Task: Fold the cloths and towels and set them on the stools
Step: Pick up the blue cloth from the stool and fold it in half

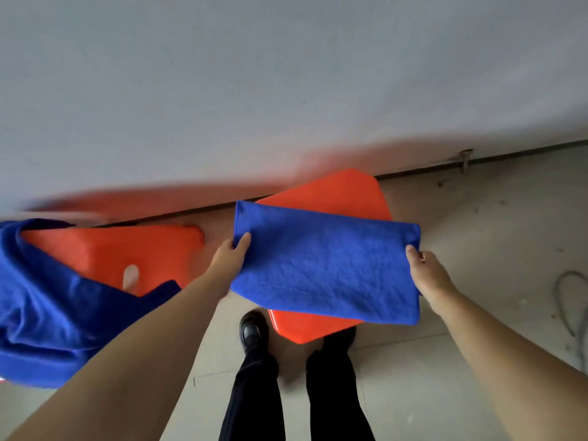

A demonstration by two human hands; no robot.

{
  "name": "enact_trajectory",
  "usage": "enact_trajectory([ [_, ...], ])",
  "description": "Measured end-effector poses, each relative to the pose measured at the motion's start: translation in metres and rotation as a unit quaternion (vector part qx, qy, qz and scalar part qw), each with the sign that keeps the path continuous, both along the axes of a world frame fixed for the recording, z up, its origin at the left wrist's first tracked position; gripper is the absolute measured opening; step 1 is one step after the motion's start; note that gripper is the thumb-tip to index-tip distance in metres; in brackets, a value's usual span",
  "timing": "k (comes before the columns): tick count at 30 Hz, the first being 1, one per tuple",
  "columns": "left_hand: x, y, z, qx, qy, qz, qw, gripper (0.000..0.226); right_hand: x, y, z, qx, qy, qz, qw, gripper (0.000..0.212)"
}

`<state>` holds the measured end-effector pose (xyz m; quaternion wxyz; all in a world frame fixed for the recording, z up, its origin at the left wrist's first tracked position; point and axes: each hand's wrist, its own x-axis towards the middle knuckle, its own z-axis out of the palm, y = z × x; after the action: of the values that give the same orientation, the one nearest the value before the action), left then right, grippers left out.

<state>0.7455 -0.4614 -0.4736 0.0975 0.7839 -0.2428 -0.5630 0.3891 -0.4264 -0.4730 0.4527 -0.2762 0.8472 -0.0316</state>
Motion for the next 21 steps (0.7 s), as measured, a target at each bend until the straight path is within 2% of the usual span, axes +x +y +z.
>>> enact_trajectory([
  [3, 0.003, 0.02, 0.002, -0.006, -0.011, -0.033, 0.999, 0.041, -0.001, 0.016, 0.004, 0.01, -0.009, -0.014, 1.0, 0.047],
  [8, 0.003, 0.031, 0.015, -0.058, -0.1, -0.137, 0.984, 0.029, 0.003, 0.033, 0.015, 0.019, -0.031, -0.06, 0.998, 0.048],
  [12, -0.008, 0.032, 0.029, -0.092, -0.121, -0.121, 0.981, 0.024, 0.014, 0.043, 0.017, 0.045, -0.037, -0.067, 0.996, 0.043],
  [17, -0.031, 0.022, 0.04, -0.142, -0.117, -0.093, 0.979, 0.022, 0.009, 0.028, 0.034, -0.08, -0.017, -0.028, 0.996, 0.017],
  [21, -0.051, 0.017, 0.042, -0.175, -0.098, -0.075, 0.977, 0.02, -0.003, 0.01, 0.061, -0.164, 0.036, -0.003, 0.986, 0.013],
])
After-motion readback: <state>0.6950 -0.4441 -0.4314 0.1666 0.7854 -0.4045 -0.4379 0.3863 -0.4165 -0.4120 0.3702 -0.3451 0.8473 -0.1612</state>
